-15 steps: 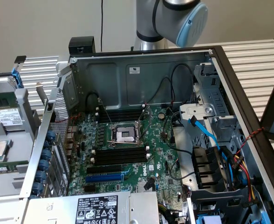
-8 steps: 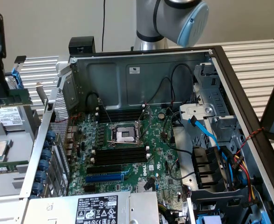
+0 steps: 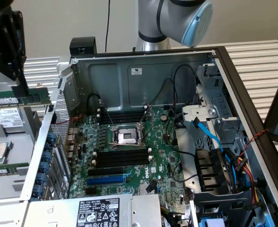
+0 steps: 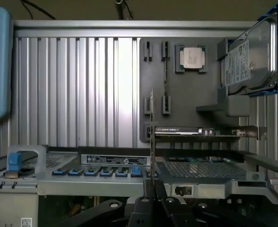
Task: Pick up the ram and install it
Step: 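Pick up the ram and move it above insertion slot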
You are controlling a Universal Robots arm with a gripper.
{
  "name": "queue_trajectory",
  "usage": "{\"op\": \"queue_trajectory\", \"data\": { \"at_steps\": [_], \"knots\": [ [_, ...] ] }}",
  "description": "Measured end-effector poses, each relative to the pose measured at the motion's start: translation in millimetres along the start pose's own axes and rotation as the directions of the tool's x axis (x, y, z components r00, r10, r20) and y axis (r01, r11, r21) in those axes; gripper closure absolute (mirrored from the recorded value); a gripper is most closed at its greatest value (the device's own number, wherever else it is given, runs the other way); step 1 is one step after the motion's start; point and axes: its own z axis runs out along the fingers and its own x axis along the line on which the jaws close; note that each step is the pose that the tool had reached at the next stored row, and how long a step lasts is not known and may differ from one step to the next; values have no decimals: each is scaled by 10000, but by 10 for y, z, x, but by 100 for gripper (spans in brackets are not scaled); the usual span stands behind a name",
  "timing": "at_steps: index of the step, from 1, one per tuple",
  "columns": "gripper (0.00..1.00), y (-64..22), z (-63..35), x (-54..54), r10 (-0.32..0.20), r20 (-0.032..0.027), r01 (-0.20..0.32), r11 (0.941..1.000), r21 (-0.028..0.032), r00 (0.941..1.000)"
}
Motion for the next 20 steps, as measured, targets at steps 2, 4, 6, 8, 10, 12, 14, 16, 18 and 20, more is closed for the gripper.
{"op": "queue_trajectory", "data": {
  "at_steps": [2, 4, 6, 8, 10, 12, 14, 16, 18, 20],
  "knots": [
    [88, -90, -2, 6, 1, 2, -1, 10000, -1, 10000],
    [88, -181, -3, 11, 0, 5, 0, 10000, -1, 10000],
    [88, -274, -5, 18, -1, 9, 1, 10000, -2, 10000],
    [88, -410, -7, 25, 0, 15, 0, 10000, -1, 10000],
    [88, -500, -9, 29, 0, 18, 0, 10000, -2, 10000],
    [88, -593, -10, 31, 0, 22, 0, 10000, -1, 10000],
    [88, -682, -11, 32, 0, 24, 0, 10000, -1, 10000],
    [88, -773, -13, 32, 0, 27, 0, 10000, -2, 10000],
    [88, -865, -14, 31, -1, 32, 1, 10000, -1, 10000],
    [88, -957, -16, 30, 0, 36, 0, 10000, -2, 10000]
  ]
}}
